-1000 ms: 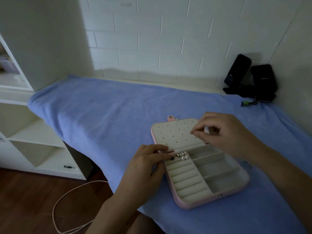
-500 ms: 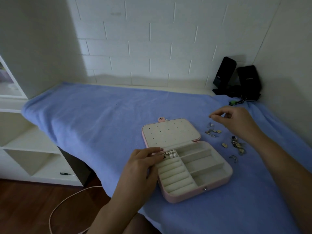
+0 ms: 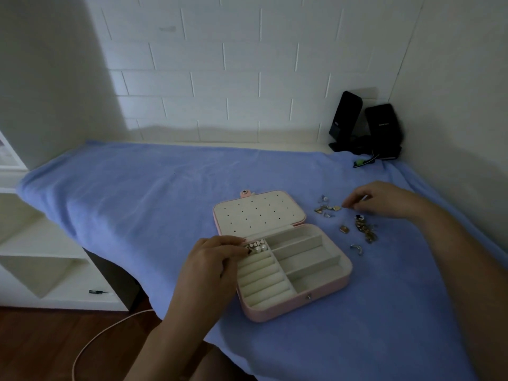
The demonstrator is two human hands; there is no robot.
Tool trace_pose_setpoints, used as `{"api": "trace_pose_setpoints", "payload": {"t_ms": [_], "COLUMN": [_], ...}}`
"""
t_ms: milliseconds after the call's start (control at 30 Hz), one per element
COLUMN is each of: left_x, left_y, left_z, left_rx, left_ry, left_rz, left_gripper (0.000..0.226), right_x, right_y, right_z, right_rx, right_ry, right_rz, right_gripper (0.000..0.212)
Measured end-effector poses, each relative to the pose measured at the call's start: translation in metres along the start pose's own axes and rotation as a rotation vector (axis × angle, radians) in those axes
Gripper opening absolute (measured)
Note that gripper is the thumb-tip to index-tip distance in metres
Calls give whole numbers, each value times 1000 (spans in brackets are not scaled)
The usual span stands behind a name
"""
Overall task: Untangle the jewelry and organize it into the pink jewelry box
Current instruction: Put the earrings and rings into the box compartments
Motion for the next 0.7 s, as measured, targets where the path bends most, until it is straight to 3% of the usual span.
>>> {"api": "trace_pose_setpoints", "payload": {"t_ms": [167,300,433,700], "left_x": [0,3,6,7], "left_y": [3,6,7,11], "left_z": [3,-1,-2,-4], "left_rx": [-43,-29,-35,-50], "left_ry": [-51,-81,-107,-143], "left_rz": [-33,-33,-62,-148], "left_gripper": [27,26,25,27], "right_x": [7,21,21,17], "right_y": [16,29,22,17], "right_z": [4,7,8,5], "right_rx": [-113,-224,-203,-213], "right_ry": [-144,-84,8,16], "right_rz": [145,65,35,91], "right_gripper": [20,35,44,23]}}
Point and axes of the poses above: each hand's wrist, its own z-axis towards the middle knuckle, its own x-axis out of the palm, y = z × x, the point moved 6 cm from there along z, towards the middle knuckle, and after that the axes turned 6 degrees about -z, right-handed, at the moved point
